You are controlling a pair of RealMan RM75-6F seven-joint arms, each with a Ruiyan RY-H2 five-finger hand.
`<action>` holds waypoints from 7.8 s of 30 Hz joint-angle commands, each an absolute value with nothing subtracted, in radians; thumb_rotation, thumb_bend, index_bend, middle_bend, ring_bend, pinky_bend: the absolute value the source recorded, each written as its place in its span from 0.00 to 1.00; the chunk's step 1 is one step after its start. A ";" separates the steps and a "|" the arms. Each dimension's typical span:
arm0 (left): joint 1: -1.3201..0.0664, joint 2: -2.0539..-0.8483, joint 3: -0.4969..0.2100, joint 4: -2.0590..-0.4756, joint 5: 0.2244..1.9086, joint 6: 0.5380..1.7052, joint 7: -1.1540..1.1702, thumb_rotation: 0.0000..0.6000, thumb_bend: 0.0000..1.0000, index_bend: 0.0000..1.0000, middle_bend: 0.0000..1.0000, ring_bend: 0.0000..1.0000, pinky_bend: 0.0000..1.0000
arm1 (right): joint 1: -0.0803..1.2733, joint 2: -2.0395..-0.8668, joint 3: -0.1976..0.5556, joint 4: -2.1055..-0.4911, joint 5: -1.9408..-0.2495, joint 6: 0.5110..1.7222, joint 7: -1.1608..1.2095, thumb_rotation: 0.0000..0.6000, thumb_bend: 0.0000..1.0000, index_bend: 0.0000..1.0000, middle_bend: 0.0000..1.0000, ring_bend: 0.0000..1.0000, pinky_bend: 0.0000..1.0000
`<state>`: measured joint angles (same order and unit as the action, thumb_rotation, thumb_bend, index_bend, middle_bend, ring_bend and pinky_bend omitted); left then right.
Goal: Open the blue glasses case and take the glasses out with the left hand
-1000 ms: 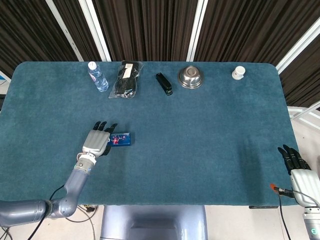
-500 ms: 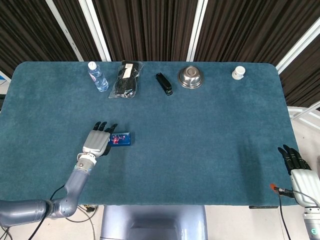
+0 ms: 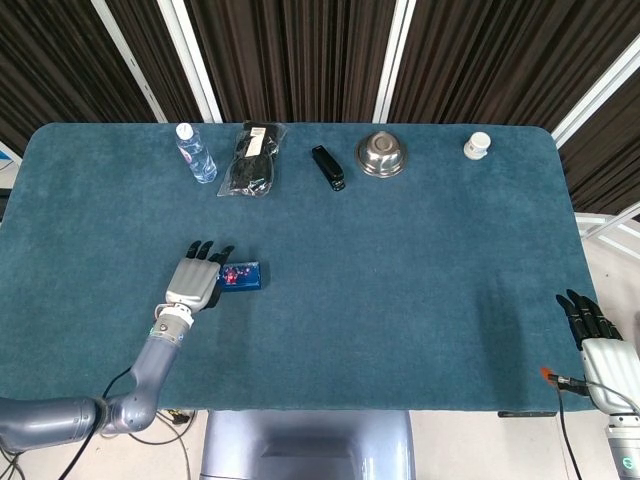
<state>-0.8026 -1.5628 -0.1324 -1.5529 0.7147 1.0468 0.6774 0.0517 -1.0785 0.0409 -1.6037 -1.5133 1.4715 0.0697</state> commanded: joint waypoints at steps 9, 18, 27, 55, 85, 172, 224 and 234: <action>-0.814 -1.577 -0.139 -1.515 0.713 1.031 0.671 1.00 0.55 0.07 0.29 0.00 0.03 | 0.052 -1.079 0.041 -1.604 -1.512 1.470 0.067 1.00 0.10 0.00 0.00 0.00 0.21; -0.820 -1.591 -0.140 -1.477 0.710 1.021 0.668 1.00 0.54 0.07 0.24 0.00 0.03 | 0.052 -1.079 0.042 -1.606 -1.508 1.468 0.064 1.00 0.10 0.00 0.00 0.00 0.21; -0.827 -1.604 -0.149 -1.441 0.712 1.019 0.663 1.00 0.53 0.07 0.18 0.00 0.03 | 0.052 -1.080 0.042 -1.607 -1.507 1.468 0.062 1.00 0.10 0.00 0.00 0.00 0.21; -0.852 -1.625 -0.178 -1.389 0.689 1.017 0.685 1.00 0.46 0.06 0.16 0.00 0.03 | 0.052 -1.079 0.043 -1.611 -1.503 1.465 0.061 1.00 0.10 0.00 0.00 0.00 0.21; -0.901 -1.724 -0.243 -1.218 0.730 1.046 0.665 1.00 0.45 0.06 0.19 0.00 0.04 | 0.054 -1.078 0.045 -1.617 -1.490 1.455 0.060 1.00 0.10 0.00 0.00 0.00 0.21; -0.858 -1.663 -0.261 -1.310 0.790 1.048 0.643 1.00 0.40 0.10 0.19 0.00 0.05 | 0.061 -1.065 0.048 -1.640 -1.458 1.418 0.073 1.00 0.11 0.00 0.00 0.00 0.21; -0.844 -1.433 -0.061 -1.567 0.565 0.947 0.760 1.00 0.32 0.15 0.85 0.78 0.84 | 0.059 -1.065 0.043 -1.644 -1.473 1.428 0.067 1.00 0.11 0.00 0.00 0.00 0.21; -0.843 -1.398 -0.037 -1.600 0.541 0.961 0.771 1.00 0.31 0.30 0.86 0.79 0.85 | 0.059 -1.066 0.043 -1.645 -1.474 1.429 0.063 1.00 0.11 0.00 0.00 0.00 0.21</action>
